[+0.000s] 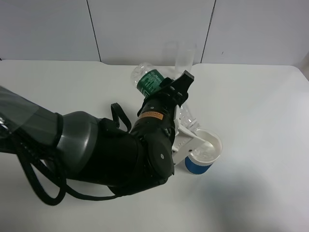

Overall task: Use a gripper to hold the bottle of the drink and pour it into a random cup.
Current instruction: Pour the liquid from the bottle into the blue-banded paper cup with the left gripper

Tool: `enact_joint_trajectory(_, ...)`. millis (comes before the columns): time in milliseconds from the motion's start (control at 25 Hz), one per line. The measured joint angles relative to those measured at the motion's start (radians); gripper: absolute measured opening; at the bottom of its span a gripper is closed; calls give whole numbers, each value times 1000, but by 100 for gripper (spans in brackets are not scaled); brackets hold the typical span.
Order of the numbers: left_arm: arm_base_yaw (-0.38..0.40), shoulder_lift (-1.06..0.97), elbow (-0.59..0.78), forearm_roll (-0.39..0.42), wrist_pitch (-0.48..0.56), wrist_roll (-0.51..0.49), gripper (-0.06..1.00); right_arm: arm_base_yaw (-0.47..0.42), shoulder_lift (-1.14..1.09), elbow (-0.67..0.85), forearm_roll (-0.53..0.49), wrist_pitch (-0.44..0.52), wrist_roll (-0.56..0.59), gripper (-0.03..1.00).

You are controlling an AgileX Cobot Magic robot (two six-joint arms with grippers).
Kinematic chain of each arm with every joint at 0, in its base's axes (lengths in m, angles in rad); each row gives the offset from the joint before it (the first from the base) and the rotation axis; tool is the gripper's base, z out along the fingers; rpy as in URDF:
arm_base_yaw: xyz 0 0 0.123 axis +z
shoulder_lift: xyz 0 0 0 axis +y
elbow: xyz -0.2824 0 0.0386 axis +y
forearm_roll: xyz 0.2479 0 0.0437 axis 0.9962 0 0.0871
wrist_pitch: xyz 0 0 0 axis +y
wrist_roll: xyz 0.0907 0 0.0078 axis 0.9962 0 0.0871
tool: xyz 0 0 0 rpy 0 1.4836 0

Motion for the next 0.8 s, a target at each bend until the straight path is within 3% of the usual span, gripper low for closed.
enact_joint_trajectory(800, -13, 0, 0, 47, -25, 0, 55, 0, 0, 0, 0, 0, 0, 74)
